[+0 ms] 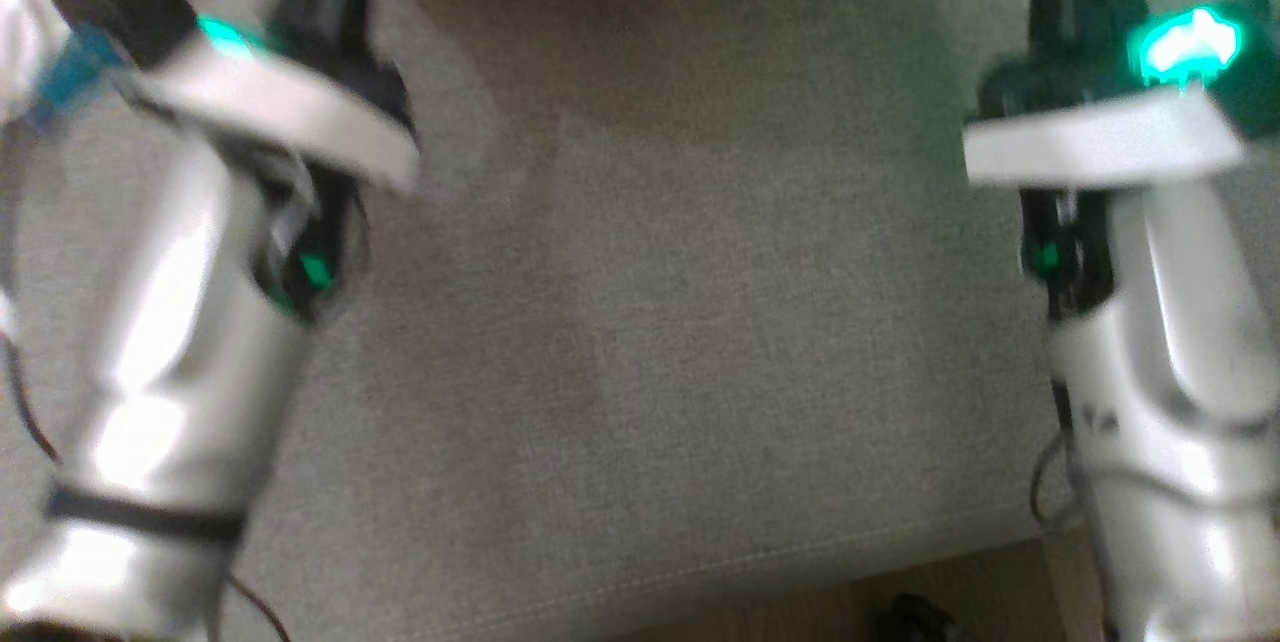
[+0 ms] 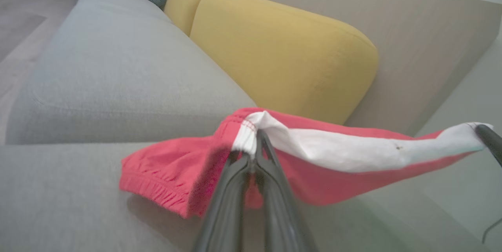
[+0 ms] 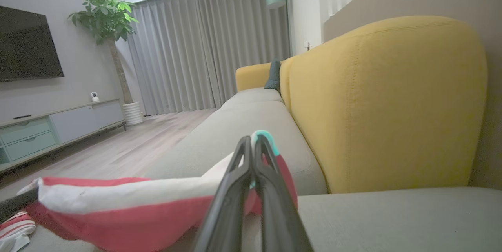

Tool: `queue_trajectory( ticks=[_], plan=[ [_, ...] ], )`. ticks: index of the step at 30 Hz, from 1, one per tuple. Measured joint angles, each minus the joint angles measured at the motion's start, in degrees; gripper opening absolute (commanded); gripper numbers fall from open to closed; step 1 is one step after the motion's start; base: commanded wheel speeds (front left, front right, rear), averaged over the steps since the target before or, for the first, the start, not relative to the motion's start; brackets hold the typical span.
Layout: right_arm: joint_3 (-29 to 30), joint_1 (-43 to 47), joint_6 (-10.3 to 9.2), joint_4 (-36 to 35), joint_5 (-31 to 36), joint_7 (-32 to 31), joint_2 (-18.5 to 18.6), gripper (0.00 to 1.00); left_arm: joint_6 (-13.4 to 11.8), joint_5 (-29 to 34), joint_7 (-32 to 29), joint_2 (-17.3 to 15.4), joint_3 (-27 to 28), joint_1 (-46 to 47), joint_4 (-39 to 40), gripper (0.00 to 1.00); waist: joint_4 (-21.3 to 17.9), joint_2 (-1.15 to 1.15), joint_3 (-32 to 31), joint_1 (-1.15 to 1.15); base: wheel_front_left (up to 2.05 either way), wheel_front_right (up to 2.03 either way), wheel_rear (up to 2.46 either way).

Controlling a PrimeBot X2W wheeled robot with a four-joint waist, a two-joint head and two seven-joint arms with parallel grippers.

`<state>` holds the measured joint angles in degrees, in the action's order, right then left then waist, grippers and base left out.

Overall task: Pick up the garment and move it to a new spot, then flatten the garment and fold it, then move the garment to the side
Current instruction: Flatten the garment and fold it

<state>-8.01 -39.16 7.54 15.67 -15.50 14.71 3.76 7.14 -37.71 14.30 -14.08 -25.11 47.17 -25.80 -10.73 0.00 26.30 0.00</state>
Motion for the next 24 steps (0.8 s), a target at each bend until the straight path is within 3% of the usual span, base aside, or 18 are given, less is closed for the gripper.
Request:
queue_trajectory(
  ticks=[9, 19, 24],
  plan=[
    [5.32, 22.88, 0.0, -11.06, 0.73, 0.0, -0.49, 0.0, -0.67, 0.85, 0.0, 1.45, -1.56, -25.41, 12.46, 0.0, 1.98, 0.0, -9.9, 0.0, 0.0, 0.0, 0.0],
    [8.14, 43.96, -0.01, -22.73, 5.35, -1.63, -1.15, 0.0, -6.91, -1.23, -0.79, 1.25, -3.33, -50.78, 30.18, 0.0, 1.52, 0.0, -19.55, -0.01, 0.0, 0.0, 0.0],
    [9.62, 48.63, 0.0, -22.23, 6.46, -3.2, -1.22, 0.0, -8.15, -2.8, -4.02, 0.47, -5.55, -56.1, 32.43, 0.0, 2.24, 0.0, -19.74, -0.01, 0.0, 0.0, 0.0]
  ],
)
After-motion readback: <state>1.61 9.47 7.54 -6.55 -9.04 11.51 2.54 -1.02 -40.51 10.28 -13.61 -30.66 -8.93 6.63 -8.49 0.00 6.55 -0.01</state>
